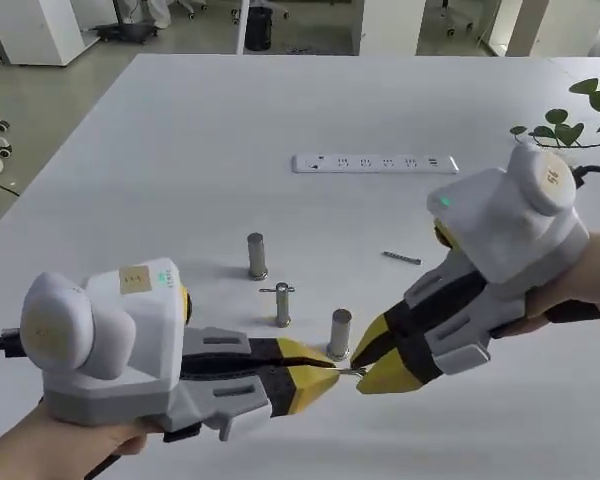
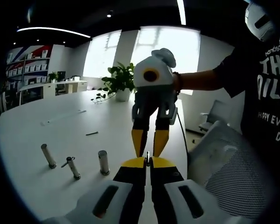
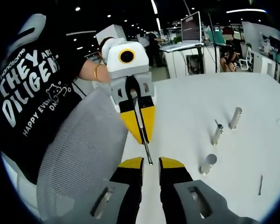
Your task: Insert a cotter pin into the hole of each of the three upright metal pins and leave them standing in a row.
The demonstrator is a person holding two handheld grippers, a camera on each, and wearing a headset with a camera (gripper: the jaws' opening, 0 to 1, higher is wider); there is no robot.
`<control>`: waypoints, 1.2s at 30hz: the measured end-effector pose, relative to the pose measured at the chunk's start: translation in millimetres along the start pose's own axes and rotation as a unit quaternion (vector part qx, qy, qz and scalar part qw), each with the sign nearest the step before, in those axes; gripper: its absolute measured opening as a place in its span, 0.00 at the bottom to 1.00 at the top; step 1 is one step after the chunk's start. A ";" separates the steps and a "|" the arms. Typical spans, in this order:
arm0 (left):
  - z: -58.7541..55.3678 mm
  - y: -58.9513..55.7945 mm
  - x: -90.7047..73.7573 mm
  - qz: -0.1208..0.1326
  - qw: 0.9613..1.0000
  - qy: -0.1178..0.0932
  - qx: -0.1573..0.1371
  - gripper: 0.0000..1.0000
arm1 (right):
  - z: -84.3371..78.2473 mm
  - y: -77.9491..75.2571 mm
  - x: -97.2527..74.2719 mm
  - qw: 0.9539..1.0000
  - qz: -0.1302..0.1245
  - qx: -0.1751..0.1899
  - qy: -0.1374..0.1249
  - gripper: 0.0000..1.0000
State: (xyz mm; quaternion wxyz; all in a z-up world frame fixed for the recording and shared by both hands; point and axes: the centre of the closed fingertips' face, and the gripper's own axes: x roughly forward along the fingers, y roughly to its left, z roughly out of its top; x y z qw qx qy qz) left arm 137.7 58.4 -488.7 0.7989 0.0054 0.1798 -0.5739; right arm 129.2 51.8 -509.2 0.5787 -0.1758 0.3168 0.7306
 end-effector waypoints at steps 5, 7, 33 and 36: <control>0.2 -6.3 1.4 -0.009 1.000 -0.004 0.001 0.00 | -0.2 5.7 0.8 1.000 0.018 0.006 -0.008 0.03; -0.4 -8.3 1.7 -0.013 1.000 -0.004 -0.001 0.00 | -1.9 8.2 0.7 1.000 0.025 0.004 -0.004 0.01; -7.6 -2.9 4.1 0.014 0.999 0.013 0.027 0.05 | -7.8 4.1 -3.1 0.997 -0.001 -0.070 0.039 0.00; -8.3 1.0 4.2 0.024 0.999 0.014 0.030 0.09 | -10.8 -2.5 -4.7 0.996 -0.016 -0.075 0.050 0.00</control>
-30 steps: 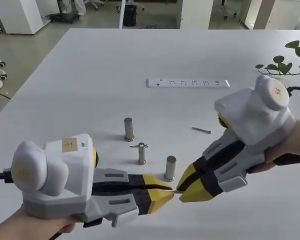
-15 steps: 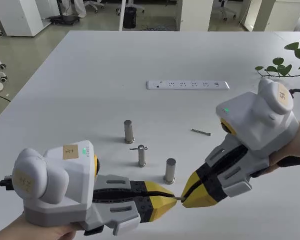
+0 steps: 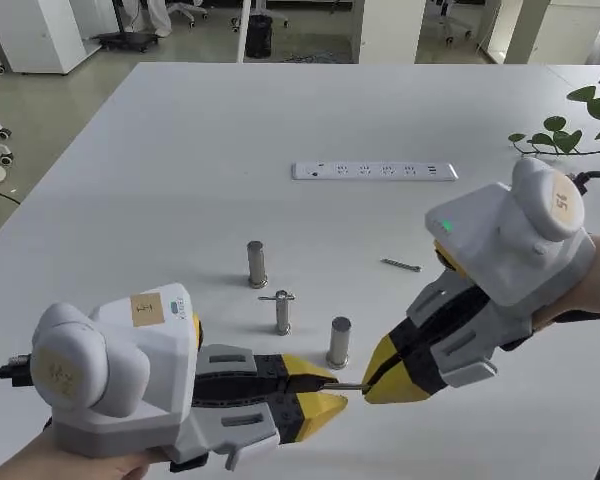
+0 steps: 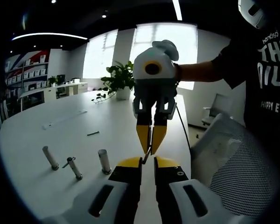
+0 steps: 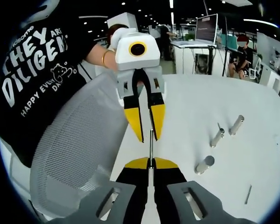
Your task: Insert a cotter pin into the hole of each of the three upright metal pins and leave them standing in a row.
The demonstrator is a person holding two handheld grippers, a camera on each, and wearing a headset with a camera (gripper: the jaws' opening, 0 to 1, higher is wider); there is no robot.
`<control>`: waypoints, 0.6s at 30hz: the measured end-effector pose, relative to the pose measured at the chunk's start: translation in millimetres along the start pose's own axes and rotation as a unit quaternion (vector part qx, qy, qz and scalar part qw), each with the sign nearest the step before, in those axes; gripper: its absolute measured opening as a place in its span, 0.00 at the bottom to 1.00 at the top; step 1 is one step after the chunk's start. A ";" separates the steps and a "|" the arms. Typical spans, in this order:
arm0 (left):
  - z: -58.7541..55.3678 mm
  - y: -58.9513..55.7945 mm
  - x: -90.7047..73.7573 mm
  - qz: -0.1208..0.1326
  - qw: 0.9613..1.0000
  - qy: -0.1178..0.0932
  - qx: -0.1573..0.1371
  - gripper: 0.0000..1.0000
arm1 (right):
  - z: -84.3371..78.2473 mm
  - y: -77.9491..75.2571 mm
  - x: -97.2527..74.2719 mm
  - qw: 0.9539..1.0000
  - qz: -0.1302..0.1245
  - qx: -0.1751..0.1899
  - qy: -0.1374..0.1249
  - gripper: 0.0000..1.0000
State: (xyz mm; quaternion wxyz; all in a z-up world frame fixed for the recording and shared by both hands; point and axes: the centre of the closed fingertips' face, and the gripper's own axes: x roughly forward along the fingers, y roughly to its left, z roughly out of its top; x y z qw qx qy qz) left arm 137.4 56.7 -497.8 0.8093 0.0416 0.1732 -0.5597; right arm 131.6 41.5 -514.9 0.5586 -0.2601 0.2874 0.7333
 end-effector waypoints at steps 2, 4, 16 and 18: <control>-1.0 3.4 0.4 0.010 1.000 0.001 0.001 0.11 | -3.5 -4.6 -1.0 1.000 -0.010 -0.001 0.008 0.00; -1.8 6.6 0.5 0.019 1.000 0.001 0.001 0.14 | -6.1 -7.9 -1.5 1.000 -0.017 0.002 0.011 0.00; -17.7 34.2 4.3 0.093 0.995 0.023 -0.006 0.21 | -30.8 -35.9 -9.0 0.995 -0.078 0.037 0.045 0.00; -19.9 39.8 5.9 0.107 0.994 0.027 -0.007 0.21 | -36.9 -44.2 -10.6 0.994 -0.090 0.041 0.054 0.00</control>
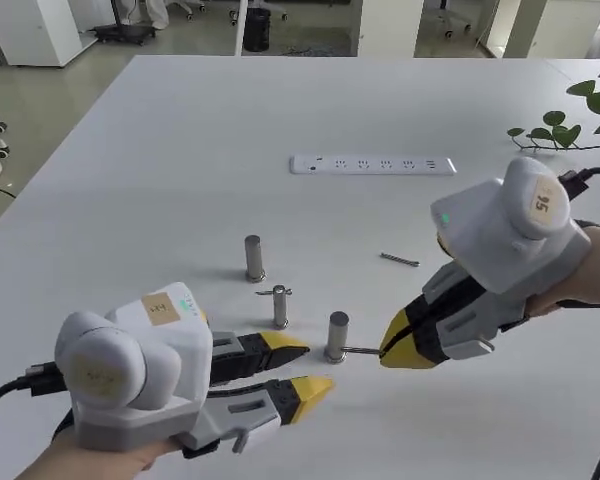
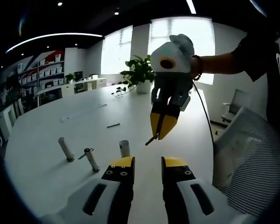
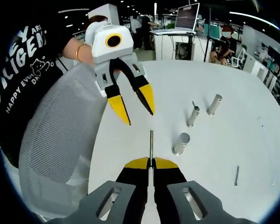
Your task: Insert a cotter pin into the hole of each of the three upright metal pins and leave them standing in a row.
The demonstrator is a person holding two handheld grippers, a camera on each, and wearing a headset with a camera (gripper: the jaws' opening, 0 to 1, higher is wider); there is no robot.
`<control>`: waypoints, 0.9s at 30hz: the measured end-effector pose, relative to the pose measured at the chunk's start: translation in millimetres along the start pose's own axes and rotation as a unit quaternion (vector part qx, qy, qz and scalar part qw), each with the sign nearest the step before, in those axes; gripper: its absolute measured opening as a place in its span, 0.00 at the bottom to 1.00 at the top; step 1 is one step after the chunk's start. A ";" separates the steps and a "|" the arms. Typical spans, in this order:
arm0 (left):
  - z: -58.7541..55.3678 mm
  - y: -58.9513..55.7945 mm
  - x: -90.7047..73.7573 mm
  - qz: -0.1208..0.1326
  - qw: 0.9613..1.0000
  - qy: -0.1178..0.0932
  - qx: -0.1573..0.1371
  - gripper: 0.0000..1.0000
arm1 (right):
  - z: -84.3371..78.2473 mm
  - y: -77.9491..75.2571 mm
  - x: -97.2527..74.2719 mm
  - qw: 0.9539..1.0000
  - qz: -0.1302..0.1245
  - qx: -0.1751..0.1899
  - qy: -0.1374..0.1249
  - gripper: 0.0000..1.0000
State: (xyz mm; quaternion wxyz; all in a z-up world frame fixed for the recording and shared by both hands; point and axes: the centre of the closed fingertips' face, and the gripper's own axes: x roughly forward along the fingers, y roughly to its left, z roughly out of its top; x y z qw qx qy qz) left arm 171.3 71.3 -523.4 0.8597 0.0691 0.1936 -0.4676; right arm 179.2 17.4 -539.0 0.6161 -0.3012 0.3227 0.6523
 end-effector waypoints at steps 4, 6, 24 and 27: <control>-2.6 5.9 6.7 0.013 1.000 0.003 -0.006 0.21 | -8.6 -11.7 1.0 1.000 -0.017 0.010 0.011 0.00; -4.0 9.3 10.7 0.022 1.000 0.003 -0.010 0.21 | -13.3 -15.9 1.8 0.999 -0.023 0.022 0.017 0.00; -14.3 32.7 42.5 0.083 0.995 0.015 -0.048 0.19 | -35.8 -35.8 6.0 0.997 -0.048 0.052 0.038 0.00; -16.4 36.4 47.6 0.088 0.995 0.017 -0.051 0.19 | -36.3 -38.0 6.1 0.997 -0.049 0.051 0.038 0.00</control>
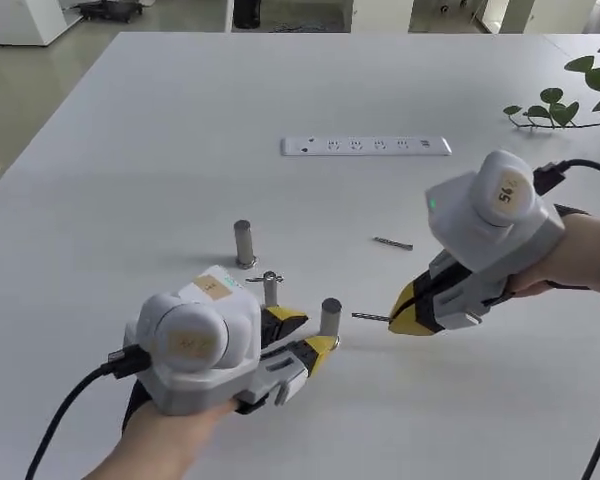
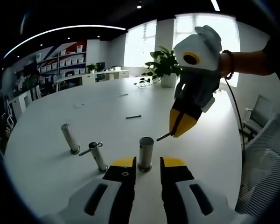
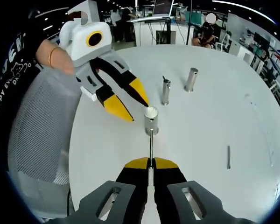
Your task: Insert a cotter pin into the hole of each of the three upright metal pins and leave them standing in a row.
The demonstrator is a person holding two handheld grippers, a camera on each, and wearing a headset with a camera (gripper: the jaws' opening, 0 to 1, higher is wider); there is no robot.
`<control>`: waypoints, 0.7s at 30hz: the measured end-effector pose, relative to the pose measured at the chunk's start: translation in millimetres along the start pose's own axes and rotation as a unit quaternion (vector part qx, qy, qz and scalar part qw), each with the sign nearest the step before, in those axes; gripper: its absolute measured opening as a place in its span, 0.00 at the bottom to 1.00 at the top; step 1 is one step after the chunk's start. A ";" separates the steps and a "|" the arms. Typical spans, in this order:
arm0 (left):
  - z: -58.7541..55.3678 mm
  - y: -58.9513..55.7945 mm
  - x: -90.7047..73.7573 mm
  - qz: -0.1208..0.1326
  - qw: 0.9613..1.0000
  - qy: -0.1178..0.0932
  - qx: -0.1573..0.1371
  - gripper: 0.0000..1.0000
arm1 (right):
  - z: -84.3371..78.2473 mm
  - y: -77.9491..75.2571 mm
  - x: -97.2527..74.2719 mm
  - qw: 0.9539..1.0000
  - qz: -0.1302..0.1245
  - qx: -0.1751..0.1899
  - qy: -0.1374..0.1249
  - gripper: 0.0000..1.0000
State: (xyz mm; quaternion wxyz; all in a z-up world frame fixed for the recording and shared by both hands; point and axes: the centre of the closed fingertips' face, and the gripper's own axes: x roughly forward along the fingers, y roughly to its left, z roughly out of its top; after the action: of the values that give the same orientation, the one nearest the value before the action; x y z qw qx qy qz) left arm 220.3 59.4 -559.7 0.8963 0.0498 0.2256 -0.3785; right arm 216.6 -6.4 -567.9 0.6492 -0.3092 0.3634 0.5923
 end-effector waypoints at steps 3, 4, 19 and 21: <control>-0.6 0.3 5.8 0.003 1.000 0.001 0.000 0.19 | 2.9 0.1 0.3 1.000 0.001 -0.001 -0.003 0.00; -1.1 0.2 7.3 0.003 1.000 0.003 0.003 0.19 | 3.0 0.1 0.3 1.000 0.002 -0.001 -0.003 0.00; -9.8 1.7 25.9 0.011 0.999 0.020 0.023 0.16 | 13.4 2.1 2.3 1.000 0.009 -0.021 -0.009 0.00; -11.8 2.4 27.0 0.012 0.999 0.022 0.024 0.16 | 14.9 2.5 2.4 1.000 0.010 -0.023 -0.010 0.00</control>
State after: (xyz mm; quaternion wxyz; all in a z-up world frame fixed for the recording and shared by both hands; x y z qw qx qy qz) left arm 234.2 46.4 -582.3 0.8940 0.0820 0.2360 -0.3719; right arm 215.8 7.5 -561.8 0.6394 -0.3143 0.3468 0.6101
